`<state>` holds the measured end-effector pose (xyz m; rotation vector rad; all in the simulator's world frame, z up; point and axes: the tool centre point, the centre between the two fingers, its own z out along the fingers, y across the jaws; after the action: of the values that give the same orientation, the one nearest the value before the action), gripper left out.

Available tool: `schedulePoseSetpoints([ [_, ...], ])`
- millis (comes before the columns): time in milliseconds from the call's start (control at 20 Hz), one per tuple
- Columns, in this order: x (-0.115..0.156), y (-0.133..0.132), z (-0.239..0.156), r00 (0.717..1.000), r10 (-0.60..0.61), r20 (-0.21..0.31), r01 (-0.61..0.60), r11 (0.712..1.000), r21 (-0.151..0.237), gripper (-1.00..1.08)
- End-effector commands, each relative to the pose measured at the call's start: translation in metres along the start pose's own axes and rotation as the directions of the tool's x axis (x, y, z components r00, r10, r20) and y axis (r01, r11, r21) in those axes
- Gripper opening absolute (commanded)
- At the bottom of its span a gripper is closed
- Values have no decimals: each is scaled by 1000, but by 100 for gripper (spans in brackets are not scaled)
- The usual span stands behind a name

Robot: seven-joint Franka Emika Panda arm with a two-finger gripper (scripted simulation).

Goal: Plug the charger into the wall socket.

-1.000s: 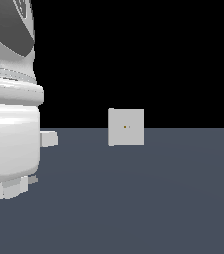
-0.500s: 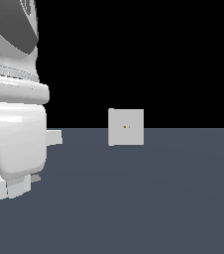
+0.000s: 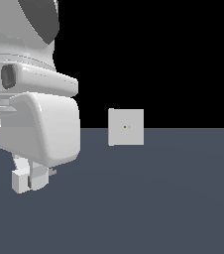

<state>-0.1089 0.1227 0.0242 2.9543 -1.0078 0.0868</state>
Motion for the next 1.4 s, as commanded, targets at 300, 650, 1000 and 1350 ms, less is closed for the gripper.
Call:
schedulePoseSetpoints([
  [300,26,28,-12,988,-156,-2,156,988,9,-100],
  [650,51,47,-22,960,-280,-4,280,960,16,-100],
  [1000,77,63,-31,919,-395,-7,395,918,22,-100],
  [1350,105,75,-40,863,-505,-10,505,863,29,-100],
])
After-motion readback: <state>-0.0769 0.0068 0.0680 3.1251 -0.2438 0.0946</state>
